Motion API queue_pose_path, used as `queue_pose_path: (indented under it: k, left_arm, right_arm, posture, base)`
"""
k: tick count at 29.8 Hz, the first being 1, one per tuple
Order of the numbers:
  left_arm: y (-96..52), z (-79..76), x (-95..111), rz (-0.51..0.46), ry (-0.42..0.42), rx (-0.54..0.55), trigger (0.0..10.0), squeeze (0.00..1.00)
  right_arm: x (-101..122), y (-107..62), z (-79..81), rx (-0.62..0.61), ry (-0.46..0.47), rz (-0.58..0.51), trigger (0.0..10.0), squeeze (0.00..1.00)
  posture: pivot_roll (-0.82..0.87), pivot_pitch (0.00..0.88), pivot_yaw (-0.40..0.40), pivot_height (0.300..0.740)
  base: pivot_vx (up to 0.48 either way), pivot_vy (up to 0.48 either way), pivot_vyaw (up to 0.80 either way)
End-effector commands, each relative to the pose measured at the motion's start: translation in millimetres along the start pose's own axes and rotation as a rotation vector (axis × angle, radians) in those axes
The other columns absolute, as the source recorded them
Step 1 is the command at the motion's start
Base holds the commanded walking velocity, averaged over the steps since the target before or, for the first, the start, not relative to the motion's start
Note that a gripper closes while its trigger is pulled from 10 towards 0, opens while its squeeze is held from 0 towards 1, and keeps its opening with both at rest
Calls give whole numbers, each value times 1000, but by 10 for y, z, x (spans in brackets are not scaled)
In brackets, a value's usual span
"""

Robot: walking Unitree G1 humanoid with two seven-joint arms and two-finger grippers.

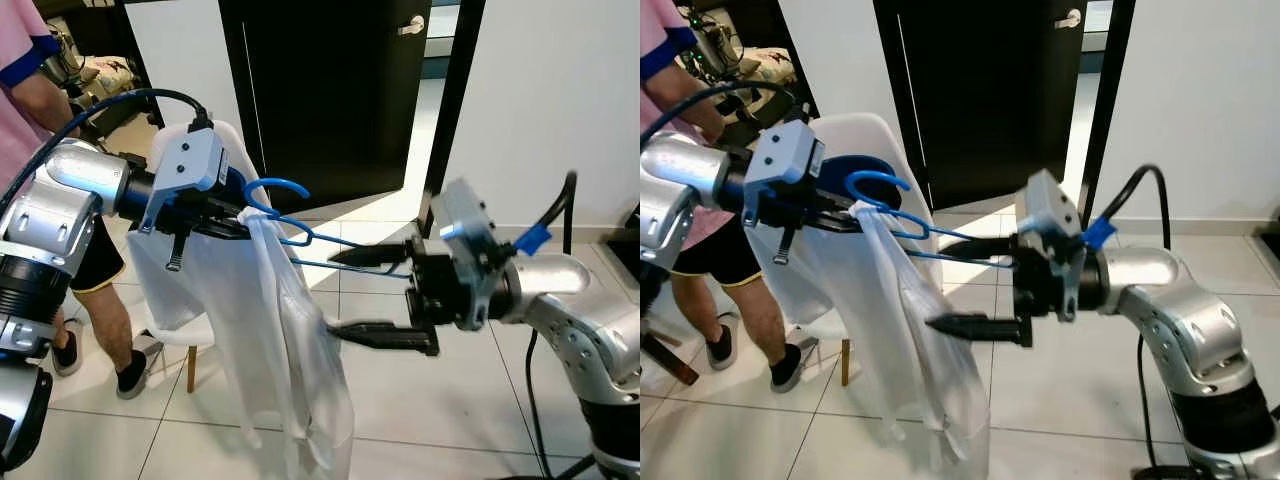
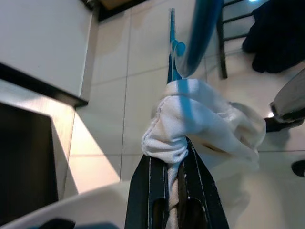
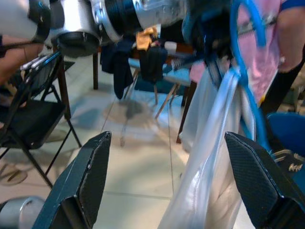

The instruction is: Hang hanger

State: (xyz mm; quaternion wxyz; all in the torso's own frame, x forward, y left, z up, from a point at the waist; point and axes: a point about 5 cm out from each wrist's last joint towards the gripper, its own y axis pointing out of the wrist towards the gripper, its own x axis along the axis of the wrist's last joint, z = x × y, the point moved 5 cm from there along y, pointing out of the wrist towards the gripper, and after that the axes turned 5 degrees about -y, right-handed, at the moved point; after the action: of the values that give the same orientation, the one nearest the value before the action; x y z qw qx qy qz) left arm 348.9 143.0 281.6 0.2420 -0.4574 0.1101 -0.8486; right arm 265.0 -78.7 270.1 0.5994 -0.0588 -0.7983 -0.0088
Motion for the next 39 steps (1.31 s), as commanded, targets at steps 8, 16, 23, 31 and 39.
queue_pose_path:
  k: [8, 16, 23, 31, 39]
  left_arm:
    - [37, 78, 102, -61, 30, 53, 0, 0]
    - [112, 93, 231, -132, 51, 52, 0, 0]
    - [134, 76, 227, -134, 65, 39, 0, 0]
    - [159, 50, 283, -164, 67, 33, 0, 0]
    - [149, 52, 364, -186, 83, 25, 0, 0]
  right_arm:
    - [-228, 83, 52, -1, 50, 106, 10000, 0]
    - [-362, 308, 45, -25, 119, 102, 10000, 0]
    - [-371, 346, -100, -103, 126, 97, 10000, 0]
    - [-407, 346, -161, -157, 138, 105, 10000, 0]
    - [-415, 357, -130, -144, 147, 107, 10000, 0]
  posture:
    - [-85, 0, 73, 740]
    - [-84, 0, 74, 740]
    - [-83, 0, 76, 740]
    - [-84, 0, 77, 740]
    - [-82, 0, 79, 740]
  base:
    - [0, 0, 0]
    - [0, 0, 0]
    - [0, 0, 0]
    - [0, 0, 0]
    - [0, 0, 0]
